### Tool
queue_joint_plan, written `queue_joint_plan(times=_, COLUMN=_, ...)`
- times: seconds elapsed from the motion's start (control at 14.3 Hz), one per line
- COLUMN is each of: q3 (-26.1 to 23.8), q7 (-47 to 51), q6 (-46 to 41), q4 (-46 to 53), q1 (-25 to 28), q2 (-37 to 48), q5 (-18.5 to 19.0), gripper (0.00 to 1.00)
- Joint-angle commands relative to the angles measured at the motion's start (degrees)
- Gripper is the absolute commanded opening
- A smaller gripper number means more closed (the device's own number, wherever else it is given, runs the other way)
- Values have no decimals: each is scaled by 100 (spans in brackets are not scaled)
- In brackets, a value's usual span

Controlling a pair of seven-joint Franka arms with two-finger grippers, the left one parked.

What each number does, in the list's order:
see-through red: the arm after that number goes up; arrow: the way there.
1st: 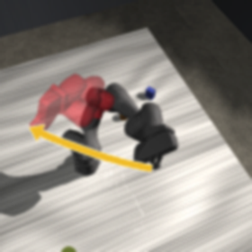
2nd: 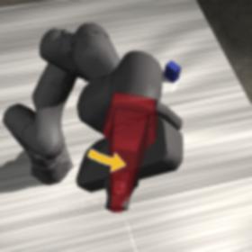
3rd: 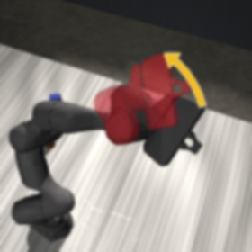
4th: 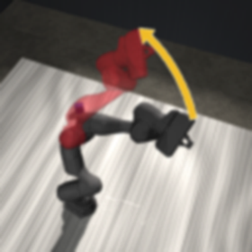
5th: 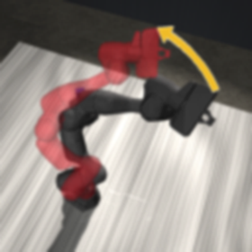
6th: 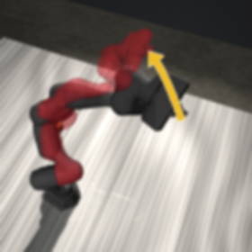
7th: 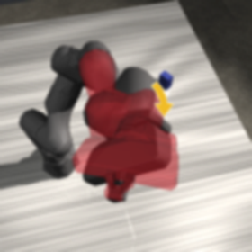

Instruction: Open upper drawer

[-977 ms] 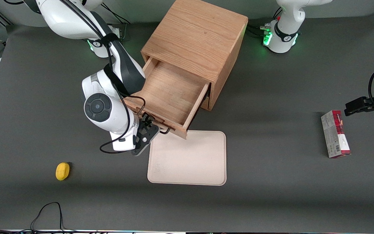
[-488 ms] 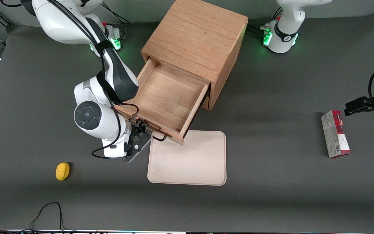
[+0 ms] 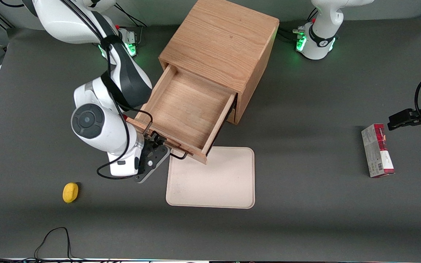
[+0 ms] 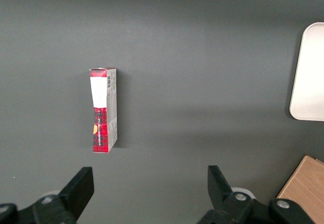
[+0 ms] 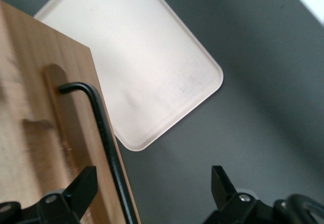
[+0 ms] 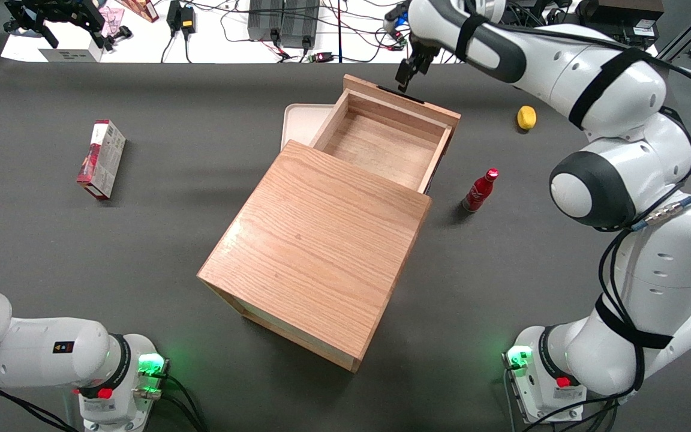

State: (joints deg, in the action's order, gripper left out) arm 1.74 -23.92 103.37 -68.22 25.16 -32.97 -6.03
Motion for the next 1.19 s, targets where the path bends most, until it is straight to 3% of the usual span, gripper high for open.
queue_joint_plan(times=0.0, q3=-7, q7=-25, q6=-194, q4=143, q1=-20, q2=290, q5=85, gripper=100)
queue_joint_plan(times=0.28, q3=378, q7=133, q6=-808, q4=134, q1=-3, q2=809, q5=102, gripper=100)
queue_joint_plan(times=0.42, q3=624, q7=194, q6=-1177, q4=99, q1=32, q2=1064, q5=303, gripper=100)
queue_joint_plan(times=0.56, q3=783, q7=824, q6=-1563, q4=37, q1=-2, q2=1266, q5=401, gripper=100)
queue_joint_plan(times=0.84, q3=1249, q7=1144, q6=-1732, q4=-313, q1=6, q2=1688, q5=410, gripper=100)
queue_joint_plan(times=1.12, q3=988, q7=1653, q6=-1303, q4=-1489, q1=-844, q2=2513, q5=348, gripper=100)
